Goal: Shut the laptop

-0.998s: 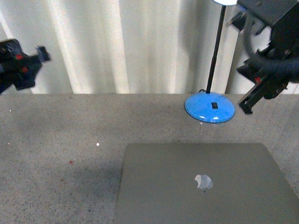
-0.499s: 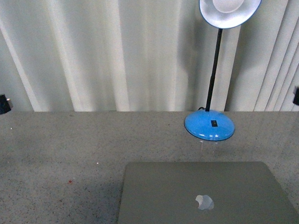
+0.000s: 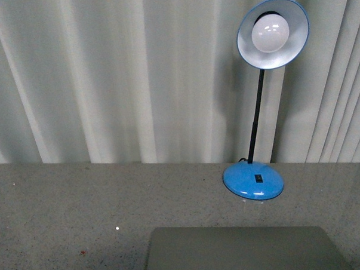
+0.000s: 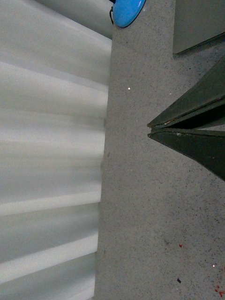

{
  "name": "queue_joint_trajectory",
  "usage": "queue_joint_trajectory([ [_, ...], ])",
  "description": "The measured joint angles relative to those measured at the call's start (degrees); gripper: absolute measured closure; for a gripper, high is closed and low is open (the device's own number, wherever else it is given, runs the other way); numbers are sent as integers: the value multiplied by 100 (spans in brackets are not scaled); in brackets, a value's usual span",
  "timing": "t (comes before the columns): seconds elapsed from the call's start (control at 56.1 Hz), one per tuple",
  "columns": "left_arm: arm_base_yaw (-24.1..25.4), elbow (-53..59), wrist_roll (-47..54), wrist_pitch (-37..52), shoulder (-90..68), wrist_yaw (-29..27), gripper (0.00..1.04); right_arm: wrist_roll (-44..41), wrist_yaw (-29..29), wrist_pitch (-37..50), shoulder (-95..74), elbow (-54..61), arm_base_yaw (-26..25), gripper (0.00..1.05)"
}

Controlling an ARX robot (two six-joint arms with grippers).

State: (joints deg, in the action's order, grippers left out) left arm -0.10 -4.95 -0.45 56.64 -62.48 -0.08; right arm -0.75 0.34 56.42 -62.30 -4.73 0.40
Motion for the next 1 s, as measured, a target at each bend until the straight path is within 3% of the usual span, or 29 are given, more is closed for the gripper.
queue_joint_trajectory([
  [0.998, 0, 341, 2, -3438, 4030, 7, 101, 13, -31, -3425, 4028, 439, -31, 102],
])
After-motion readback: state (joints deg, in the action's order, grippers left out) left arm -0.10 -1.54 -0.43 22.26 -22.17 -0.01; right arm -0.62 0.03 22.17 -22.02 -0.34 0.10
